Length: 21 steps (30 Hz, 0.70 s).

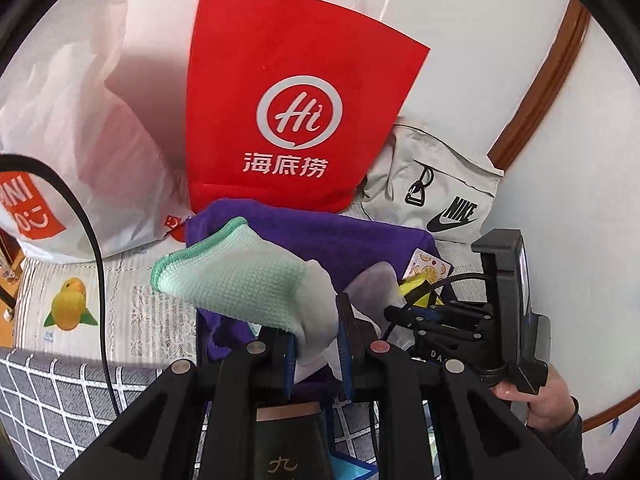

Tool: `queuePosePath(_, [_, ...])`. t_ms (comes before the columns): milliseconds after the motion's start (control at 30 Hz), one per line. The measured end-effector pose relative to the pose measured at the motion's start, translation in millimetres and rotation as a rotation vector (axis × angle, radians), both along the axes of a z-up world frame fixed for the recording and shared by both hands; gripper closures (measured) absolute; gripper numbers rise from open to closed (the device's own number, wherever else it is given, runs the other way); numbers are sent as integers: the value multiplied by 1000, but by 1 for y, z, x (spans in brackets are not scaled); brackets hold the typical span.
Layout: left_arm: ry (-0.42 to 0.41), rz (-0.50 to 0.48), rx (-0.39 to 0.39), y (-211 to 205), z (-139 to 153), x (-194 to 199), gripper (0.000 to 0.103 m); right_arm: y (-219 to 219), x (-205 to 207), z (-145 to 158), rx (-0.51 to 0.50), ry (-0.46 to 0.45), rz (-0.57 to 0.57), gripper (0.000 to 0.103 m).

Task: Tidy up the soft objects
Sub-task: 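Carry the glove with the left gripper while the right gripper carries the mesh bag over the towel, then open the right gripper to drop the mesh bag while the left gripper releases the glove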

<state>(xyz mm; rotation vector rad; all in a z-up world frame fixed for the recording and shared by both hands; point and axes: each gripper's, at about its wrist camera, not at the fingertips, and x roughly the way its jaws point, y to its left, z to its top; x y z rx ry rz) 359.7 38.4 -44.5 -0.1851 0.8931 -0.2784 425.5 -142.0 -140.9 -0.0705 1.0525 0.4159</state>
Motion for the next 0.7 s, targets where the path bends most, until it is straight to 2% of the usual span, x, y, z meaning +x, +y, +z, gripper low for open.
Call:
queuePosePath(33, [2, -9, 7, -2, -1, 2, 86, 0, 0, 0, -3, 3, 4, 95])
queuePosePath(100, [10, -15, 18, -6, -4, 6, 86, 0, 0, -1, -16, 3, -2, 88])
queuePosePath(133, [12, -18, 15, -7, -5, 7, 86, 1, 2, -1, -24, 4, -9, 80])
queuePosePath(167, [12, -22, 14, -8, -6, 8, 86, 0, 1, -1, -29, 4, -14, 67])
queuePosePath(267, [12, -25, 23, -10, -8, 11, 86, -3, -3, 4, -16, -10, -10, 58])
queuePosePath(400, [27, -35, 24, -13, -12, 17, 86, -10, -13, 17, -56, -69, -24, 56])
queuePosePath(600, [41, -101, 0, -34, -10, 26, 86, -34, -33, 43, -38, -118, -57, 54])
queuePosePath(700, [57, -115, 40, -48, -15, 31, 86, -53, -47, 56, -29, -156, -88, 47])
